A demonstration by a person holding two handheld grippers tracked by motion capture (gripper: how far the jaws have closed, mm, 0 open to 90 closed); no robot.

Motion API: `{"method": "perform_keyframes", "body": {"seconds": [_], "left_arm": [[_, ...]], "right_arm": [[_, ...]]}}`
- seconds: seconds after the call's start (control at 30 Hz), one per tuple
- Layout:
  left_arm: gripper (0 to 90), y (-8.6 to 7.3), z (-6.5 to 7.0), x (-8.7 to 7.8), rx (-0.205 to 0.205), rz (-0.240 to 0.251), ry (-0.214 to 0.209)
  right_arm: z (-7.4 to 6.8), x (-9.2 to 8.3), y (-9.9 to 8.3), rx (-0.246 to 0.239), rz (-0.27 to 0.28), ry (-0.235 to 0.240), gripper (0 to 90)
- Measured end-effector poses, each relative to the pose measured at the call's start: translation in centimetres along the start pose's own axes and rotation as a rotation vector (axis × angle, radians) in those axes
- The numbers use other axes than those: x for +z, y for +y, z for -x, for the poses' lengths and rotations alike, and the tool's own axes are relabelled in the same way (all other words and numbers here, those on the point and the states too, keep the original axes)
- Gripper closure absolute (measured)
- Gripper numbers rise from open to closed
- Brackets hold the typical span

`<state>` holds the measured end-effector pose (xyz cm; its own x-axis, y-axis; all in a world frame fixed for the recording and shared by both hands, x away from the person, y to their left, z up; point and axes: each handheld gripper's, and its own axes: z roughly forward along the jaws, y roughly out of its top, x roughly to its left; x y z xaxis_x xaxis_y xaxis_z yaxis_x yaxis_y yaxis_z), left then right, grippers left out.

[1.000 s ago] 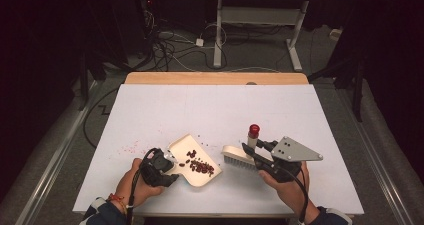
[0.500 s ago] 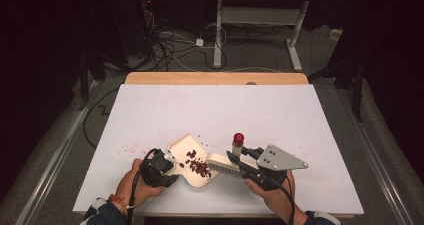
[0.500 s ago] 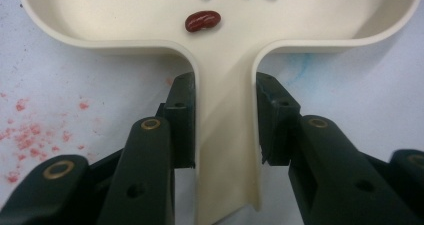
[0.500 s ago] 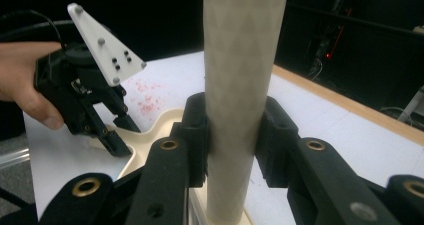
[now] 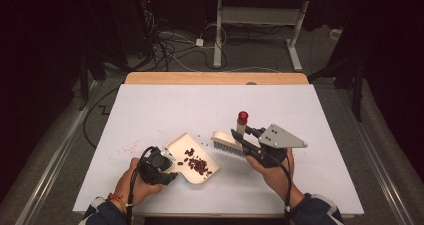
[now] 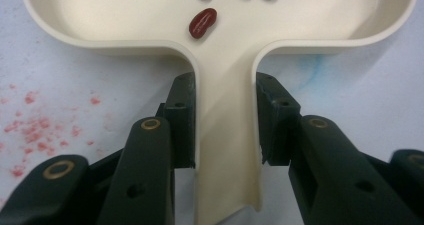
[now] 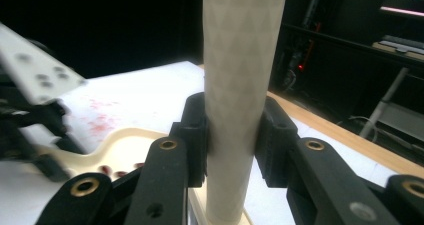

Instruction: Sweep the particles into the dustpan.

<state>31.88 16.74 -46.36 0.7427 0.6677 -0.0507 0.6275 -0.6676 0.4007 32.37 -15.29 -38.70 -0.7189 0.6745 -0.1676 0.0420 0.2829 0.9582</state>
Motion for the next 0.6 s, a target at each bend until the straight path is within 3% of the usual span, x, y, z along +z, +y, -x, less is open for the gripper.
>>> {"method": "perform_keyframes", "body": {"seconds": [0.3,0.4,0.53,0.6], "left_arm": [[64.1,-0.1,-0.7,0.1,-0.005,0.005,0.008],[64.1,-0.2,-0.9,0.1,-0.012,0.009,0.004],[64.0,0.1,-1.1,0.0,-0.016,0.016,0.015],[64.1,0.1,-1.3,0.0,-0.024,0.023,0.013]], "right_arm": [[1.7,6.2,0.1,-0.032,0.066,-0.079,70.2],[1.7,8.3,-0.3,0.008,0.033,-0.069,70.2],[0.8,9.9,-0.4,-0.031,0.0,-0.065,70.3],[0.5,9.9,-0.4,-0.024,-0.003,-0.046,70.3]]}}
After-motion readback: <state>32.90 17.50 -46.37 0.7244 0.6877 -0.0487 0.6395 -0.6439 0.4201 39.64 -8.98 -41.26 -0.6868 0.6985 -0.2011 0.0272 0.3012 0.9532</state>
